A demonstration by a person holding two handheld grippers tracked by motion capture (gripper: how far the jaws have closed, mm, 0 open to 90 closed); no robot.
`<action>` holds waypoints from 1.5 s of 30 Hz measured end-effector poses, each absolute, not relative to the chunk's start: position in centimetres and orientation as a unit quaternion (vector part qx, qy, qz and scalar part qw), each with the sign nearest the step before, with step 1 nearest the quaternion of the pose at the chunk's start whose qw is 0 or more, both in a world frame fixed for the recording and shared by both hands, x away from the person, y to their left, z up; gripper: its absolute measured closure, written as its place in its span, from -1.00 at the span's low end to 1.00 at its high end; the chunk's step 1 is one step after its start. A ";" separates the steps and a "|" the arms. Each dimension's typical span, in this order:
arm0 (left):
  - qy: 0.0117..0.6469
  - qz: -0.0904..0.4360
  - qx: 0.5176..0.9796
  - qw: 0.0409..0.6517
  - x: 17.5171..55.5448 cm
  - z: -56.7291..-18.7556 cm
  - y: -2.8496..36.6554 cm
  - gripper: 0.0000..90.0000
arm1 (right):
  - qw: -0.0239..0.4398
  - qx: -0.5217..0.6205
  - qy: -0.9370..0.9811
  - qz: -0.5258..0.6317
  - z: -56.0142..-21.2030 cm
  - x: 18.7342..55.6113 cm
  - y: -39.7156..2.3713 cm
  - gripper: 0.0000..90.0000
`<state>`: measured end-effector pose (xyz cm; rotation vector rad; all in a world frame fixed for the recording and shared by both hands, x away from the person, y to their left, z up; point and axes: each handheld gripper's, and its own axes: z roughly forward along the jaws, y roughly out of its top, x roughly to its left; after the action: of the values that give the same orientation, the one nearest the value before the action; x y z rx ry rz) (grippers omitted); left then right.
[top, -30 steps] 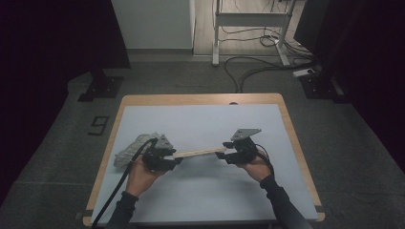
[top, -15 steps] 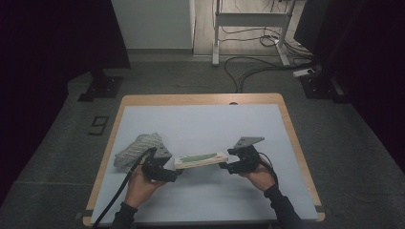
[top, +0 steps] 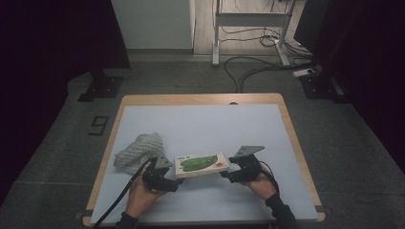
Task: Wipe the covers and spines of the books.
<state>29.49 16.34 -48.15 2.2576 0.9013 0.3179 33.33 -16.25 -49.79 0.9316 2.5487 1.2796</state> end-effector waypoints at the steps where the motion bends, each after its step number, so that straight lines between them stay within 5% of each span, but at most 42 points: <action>1: 0.347 0.120 0.866 0.339 29.4 -48.3 16.3 -0.55 | 0.069 0.310 0.847 0.425 -49.9 33.2 -16.3 -0.39; 45: 0.328 0.088 0.880 0.332 27.8 -51.1 16.5 -0.52 | 0.085 0.282 0.864 0.408 -52.6 30.7 -17.5 -0.41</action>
<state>27.75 16.52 -51.10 2.2984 0.8576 0.2290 30.68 -17.50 -52.62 0.8410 2.5775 1.2160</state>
